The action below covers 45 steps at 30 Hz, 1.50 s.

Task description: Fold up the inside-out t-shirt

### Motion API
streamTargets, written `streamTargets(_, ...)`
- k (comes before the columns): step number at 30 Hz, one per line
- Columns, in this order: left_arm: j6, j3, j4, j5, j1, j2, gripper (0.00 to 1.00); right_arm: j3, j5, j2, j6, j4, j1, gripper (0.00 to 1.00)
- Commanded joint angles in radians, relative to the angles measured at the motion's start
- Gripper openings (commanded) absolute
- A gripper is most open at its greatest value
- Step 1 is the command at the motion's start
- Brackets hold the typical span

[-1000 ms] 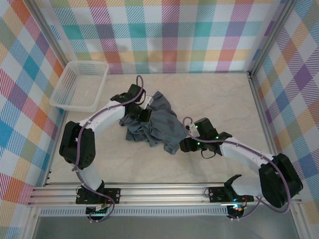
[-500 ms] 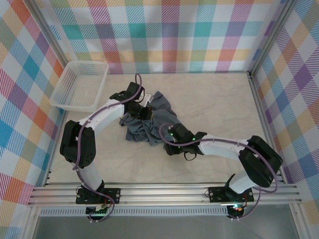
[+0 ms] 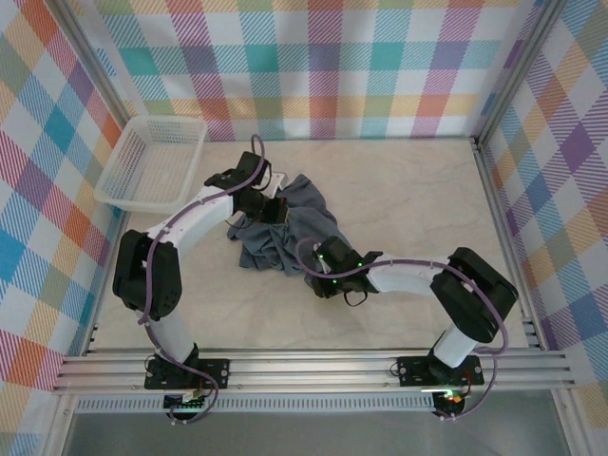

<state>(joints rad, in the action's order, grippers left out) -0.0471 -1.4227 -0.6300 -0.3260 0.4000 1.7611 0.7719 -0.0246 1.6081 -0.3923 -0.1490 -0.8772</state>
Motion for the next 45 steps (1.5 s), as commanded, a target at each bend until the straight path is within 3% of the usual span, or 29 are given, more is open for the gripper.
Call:
streamTargets(1, -0.016, -0.046, 0.002, -0.048, -0.024, -0.014, 0.00, -0.033, -0.035, -0.080, -0.006, -0.046, -0.005, 0.16)
streamTargets(3, -0.021, -0.069, 0.004, -0.067, -0.025, -0.009, 0.00, -0.028, -0.037, -0.127, 0.012, -0.058, -0.005, 0.00)
streamTargets(6, -0.026, -0.109, 0.004, -0.082, -0.026, -0.009, 0.00, -0.014, -0.019, -0.207, 0.044, -0.082, -0.004, 0.00)
streamTargets(7, -0.027, -0.125, 0.003, -0.088, -0.029, -0.014, 0.05, -0.001, -0.004, -0.238, 0.061, -0.096, -0.004, 0.00)
streamTargets(11, -0.056, -0.138, 0.003, -0.094, -0.033, -0.092, 0.41, 0.119, 0.004, -0.349, 0.080, -0.183, 0.035, 0.00)
streamTargets(14, -0.122, -0.041, 0.024, -0.031, -0.033, -0.206, 0.52, 0.232, 0.060, -0.396, 0.049, -0.232, 0.138, 0.00)
streamTargets(20, -0.212, 0.326, 0.032, 0.130, -0.033, -0.437, 0.67, 0.404, 0.163, -0.407, 0.020, -0.260, 0.319, 0.00)
streamTargets(24, -0.309, 0.495, 0.023, 0.234, -0.034, -0.446, 0.98, 0.480, 0.187, -0.403, 0.011, -0.268, 0.356, 0.00)
streamTargets(27, -0.348, 0.551, 0.133, 0.204, -0.034, -0.395, 1.00, 0.506, 0.177, -0.430, -0.011, -0.247, 0.374, 0.00)
streamTargets(31, -0.403, 0.496, 0.224, 0.222, -0.033, -0.254, 0.99, 0.513, 0.195, -0.454, -0.079, -0.211, 0.401, 0.00)
streamTargets(34, -0.427, 0.446, 0.279, 0.303, -0.035, -0.155, 0.83, 0.521, 0.230, -0.457, -0.110, -0.205, 0.402, 0.00)
streamTargets(37, -0.414, 0.400, 0.344, 0.314, -0.040, -0.092, 0.53, 0.543, 0.225, -0.465, -0.124, -0.218, 0.404, 0.00)
streamTargets(38, -0.399, 0.370, 0.344, 0.293, -0.048, -0.077, 0.35, 0.563, 0.208, -0.471, -0.124, -0.233, 0.405, 0.00)
streamTargets(39, -0.383, 0.341, 0.344, 0.271, -0.059, -0.070, 0.10, 0.585, 0.189, -0.476, -0.120, -0.246, 0.408, 0.00)
streamTargets(40, -0.369, 0.301, 0.325, 0.238, -0.074, -0.074, 0.00, 0.613, 0.164, -0.486, -0.109, -0.262, 0.409, 0.00)
streamTargets(45, -0.328, 0.021, 0.143, 0.230, -0.156, -0.212, 0.00, 0.806, 0.046, -0.534, -0.027, -0.291, 0.414, 0.00)
